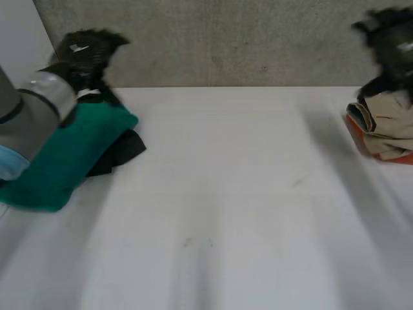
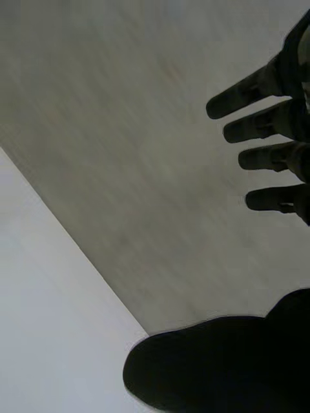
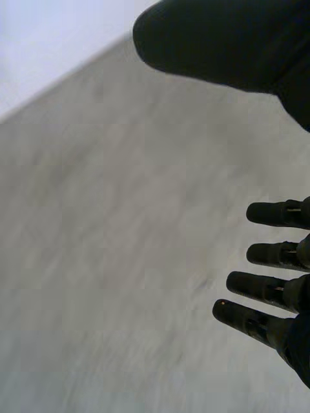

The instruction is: Fold the laundry.

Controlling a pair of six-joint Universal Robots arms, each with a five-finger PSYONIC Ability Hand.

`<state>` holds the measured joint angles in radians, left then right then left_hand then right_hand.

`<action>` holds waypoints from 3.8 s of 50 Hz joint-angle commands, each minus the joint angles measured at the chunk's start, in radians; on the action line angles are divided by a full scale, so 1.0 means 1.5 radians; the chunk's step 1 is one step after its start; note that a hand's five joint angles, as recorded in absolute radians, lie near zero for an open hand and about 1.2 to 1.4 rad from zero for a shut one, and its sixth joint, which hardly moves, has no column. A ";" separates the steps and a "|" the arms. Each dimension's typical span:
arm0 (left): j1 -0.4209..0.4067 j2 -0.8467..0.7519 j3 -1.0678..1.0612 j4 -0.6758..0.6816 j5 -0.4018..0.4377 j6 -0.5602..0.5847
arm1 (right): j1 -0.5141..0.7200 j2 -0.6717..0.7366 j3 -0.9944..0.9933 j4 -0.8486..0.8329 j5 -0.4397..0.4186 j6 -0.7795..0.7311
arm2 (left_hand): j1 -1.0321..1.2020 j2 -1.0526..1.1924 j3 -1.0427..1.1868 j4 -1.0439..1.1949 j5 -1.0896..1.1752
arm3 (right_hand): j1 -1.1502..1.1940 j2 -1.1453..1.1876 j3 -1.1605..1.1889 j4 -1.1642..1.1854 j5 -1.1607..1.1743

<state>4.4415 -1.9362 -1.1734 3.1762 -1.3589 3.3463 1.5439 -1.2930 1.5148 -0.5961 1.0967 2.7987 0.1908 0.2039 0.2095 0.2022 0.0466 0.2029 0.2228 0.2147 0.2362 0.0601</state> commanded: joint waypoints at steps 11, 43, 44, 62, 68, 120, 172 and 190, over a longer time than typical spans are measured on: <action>0.228 -0.277 0.032 0.034 -0.032 0.321 | 0.156 -0.031 0.229 0.013 0.005 -0.091 | 0.060 0.051 0.047 0.052 0.039 | -0.019 -0.032 -0.027 -0.041 -0.040; -0.148 0.012 -0.135 0.087 -0.069 0.095 | 0.120 -0.071 0.224 0.011 0.076 -0.091 | 0.804 0.795 0.791 0.796 0.783 | -0.019 -0.032 -0.027 -0.041 -0.040; -0.164 0.010 -0.146 0.086 -0.063 0.095 | 0.120 -0.072 0.224 0.011 0.076 -0.090 | 0.804 0.795 0.791 0.796 0.783 | -0.019 -0.032 -0.027 -0.041 -0.040; -0.324 -0.008 -0.264 0.112 0.130 0.010 | 0.122 -0.072 0.227 0.012 0.076 -0.088 | 0.285 0.276 0.272 0.277 0.265 | -0.019 -0.032 -0.027 -0.041 -0.040; -0.262 0.036 -0.272 0.174 0.093 -0.008 | 0.130 -0.070 0.222 0.017 0.073 -0.087 | -0.004 -0.013 -0.017 -0.012 -0.025 | -0.019 -0.032 -0.027 -0.041 -0.040; -0.087 -0.289 0.031 -0.027 0.025 0.116 | 0.234 0.158 -0.068 0.420 0.070 -0.156 | 0.803 0.794 0.791 0.796 0.783 | -0.019 -0.032 -0.027 -0.041 -0.040; -0.131 0.095 0.001 0.116 -0.043 0.336 | 0.274 0.332 -0.433 0.402 0.003 -0.052 | 0.804 0.795 0.791 0.796 0.783 | 0.796 0.782 0.788 0.773 0.774; -0.135 0.073 -0.064 0.329 -0.091 0.327 | 0.226 0.024 -0.109 0.171 0.135 0.046 | 0.804 0.795 0.791 0.796 0.783 | 0.796 0.782 0.788 0.773 0.774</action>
<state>4.2421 -1.8219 -1.1264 3.6519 -1.5064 3.8377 1.8982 -1.1514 1.1583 -0.4681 1.3260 2.8934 1.1425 1.1985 1.1937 1.2021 0.9784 0.9830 1.1785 1.1838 1.1874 0.9854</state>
